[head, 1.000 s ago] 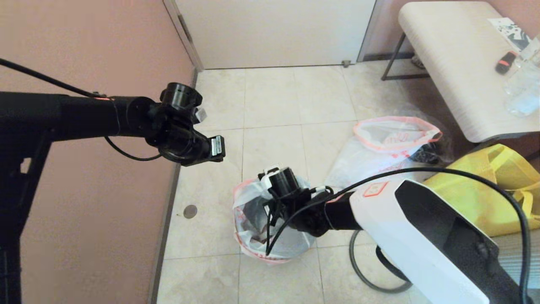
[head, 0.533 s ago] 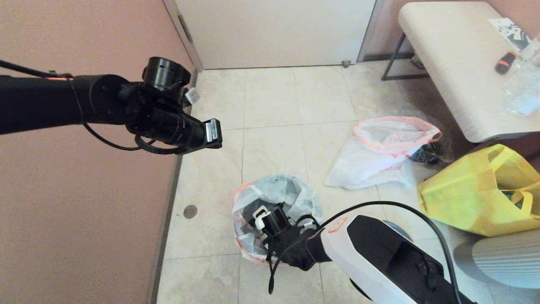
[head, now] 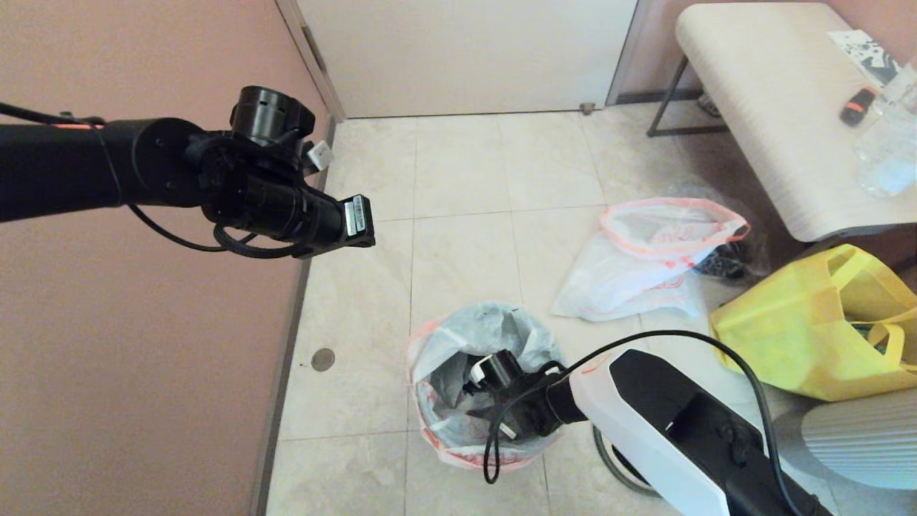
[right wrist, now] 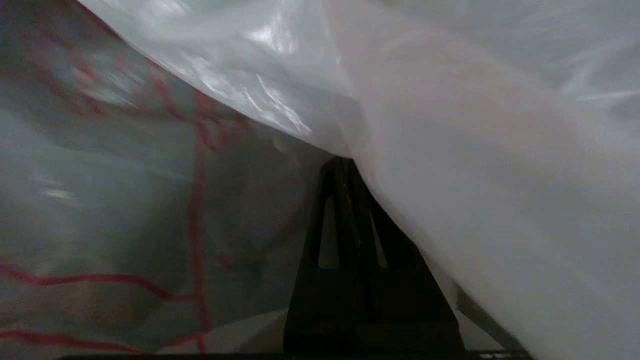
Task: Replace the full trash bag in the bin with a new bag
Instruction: Put the new garbage bag on the trash can
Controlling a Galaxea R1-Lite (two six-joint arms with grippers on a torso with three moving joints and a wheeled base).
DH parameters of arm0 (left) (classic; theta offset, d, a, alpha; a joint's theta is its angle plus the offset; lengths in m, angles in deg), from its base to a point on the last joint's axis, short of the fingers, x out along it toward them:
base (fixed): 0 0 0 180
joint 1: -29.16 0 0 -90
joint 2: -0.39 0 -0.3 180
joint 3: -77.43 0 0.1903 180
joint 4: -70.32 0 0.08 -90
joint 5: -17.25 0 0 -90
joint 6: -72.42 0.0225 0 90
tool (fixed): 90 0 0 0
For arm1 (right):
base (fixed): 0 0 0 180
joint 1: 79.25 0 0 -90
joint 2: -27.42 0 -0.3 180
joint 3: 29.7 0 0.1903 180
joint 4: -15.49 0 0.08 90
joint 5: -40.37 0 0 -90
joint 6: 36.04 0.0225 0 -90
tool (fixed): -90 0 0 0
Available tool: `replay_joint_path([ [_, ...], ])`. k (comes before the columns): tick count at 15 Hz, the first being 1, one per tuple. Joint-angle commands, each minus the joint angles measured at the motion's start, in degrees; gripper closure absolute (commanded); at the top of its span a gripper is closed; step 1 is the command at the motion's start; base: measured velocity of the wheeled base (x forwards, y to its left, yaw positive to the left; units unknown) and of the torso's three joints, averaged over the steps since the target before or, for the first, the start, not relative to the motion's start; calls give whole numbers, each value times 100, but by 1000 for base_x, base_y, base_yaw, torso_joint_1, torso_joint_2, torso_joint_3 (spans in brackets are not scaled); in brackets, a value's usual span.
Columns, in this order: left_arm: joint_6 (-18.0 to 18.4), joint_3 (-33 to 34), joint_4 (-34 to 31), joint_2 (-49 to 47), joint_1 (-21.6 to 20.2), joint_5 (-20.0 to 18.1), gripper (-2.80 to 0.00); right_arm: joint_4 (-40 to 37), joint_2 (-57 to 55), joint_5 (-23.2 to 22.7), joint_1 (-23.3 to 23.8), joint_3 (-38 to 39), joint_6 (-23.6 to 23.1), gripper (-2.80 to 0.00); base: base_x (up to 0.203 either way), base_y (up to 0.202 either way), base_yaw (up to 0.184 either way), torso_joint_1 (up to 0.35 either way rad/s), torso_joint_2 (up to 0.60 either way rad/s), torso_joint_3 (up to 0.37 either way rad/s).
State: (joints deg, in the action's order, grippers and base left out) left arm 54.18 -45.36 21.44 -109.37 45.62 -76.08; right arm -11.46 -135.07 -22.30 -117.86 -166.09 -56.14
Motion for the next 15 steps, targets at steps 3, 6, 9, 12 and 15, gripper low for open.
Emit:
replay_joint_path([
  [3, -13, -8, -15, -2, 9, -1, 0, -135, 219, 9, 67, 0, -61, 0, 0, 0, 0, 0, 0, 0],
  [6, -13, 1, -15, 33, 33, -1, 0, -564, 484, 72, 31, -13, -107, 0, 0, 0, 0, 0, 0, 0],
  [9, -13, 1, -17, 79, 24, -1, 0, -1013, 863, 130, 30, -14, 0, 0, 0, 0, 0, 0, 0, 0],
  [12, -13, 69, -24, 332, 59, -10, 0, -1006, 1394, -121, -276, 61, 986, 0, 0, 0, 0, 0, 0, 0],
  [15, -13, 157, -44, 603, 142, -1, 0, -1029, 2427, -241, -465, 592, 2180, 0, 0, 0, 0, 0, 0, 0],
])
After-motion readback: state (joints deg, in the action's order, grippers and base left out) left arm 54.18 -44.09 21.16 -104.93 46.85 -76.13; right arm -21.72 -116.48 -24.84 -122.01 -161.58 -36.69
